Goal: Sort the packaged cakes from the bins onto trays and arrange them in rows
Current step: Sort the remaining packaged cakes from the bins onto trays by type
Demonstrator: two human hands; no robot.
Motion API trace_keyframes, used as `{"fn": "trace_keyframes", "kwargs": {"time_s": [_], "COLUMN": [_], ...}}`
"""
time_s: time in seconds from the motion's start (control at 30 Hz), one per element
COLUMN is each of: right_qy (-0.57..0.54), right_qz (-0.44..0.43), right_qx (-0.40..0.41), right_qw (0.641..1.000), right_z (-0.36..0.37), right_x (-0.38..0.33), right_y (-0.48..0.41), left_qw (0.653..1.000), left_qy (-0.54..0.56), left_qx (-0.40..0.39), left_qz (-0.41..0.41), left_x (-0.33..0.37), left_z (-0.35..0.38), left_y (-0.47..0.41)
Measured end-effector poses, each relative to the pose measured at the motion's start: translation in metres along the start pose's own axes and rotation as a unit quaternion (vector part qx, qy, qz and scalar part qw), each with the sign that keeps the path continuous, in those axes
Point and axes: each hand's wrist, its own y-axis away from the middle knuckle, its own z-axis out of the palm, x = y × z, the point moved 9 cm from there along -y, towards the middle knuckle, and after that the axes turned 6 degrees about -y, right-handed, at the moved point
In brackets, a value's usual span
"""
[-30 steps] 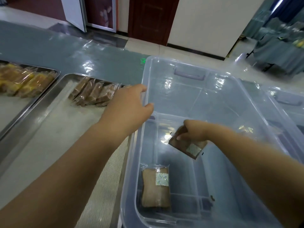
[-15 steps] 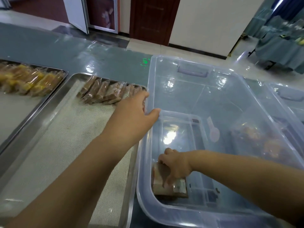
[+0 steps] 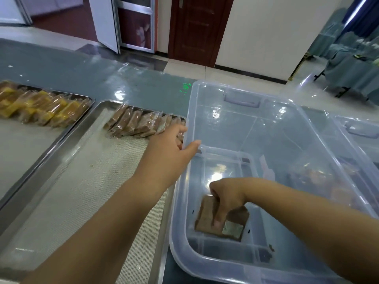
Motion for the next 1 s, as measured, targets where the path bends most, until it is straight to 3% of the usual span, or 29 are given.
{"fn": "trace_keyframes", "kwargs": {"time_s": [0.1, 0.2, 0.37, 0.53, 0.67, 0.83, 1.0], "right_qy": [0.070, 0.093, -0.053, -0.200, -0.287, -0.380, -0.466], "right_qz": [0.055, 0.097, 0.083, -0.036, -0.118, -0.148, -0.123], "right_qx": [0.135, 0.288, 0.503, 0.648, 0.637, 0.518, 0.407], "right_qw": [0.987, 0.948, 0.859, 0.734, 0.705, 0.752, 0.776], "right_z": [-0.056, -0.114, -0.169, -0.169, -0.148, -0.108, -0.054], "right_x": [0.014, 0.016, -0.004, -0.064, -0.130, -0.206, -0.243], "right_y": [0.029, 0.076, 0.162, 0.222, 0.224, 0.163, 0.061], "left_qw": [1.000, 0.999, 0.997, 0.996, 0.996, 0.992, 0.971], "left_qy": [-0.004, 0.014, 0.036, 0.059, 0.059, 0.092, 0.164], "left_qx": [0.000, -0.028, -0.073, -0.065, -0.060, -0.078, -0.147], "left_qz": [0.003, -0.004, 0.004, 0.004, 0.000, -0.029, -0.098], "left_x": [-0.001, -0.006, -0.009, -0.031, -0.068, -0.142, -0.210], "left_z": [-0.001, 0.003, -0.008, -0.049, -0.094, -0.146, -0.163], "left_y": [-0.001, -0.004, -0.006, -0.003, 0.008, 0.027, 0.052]}}
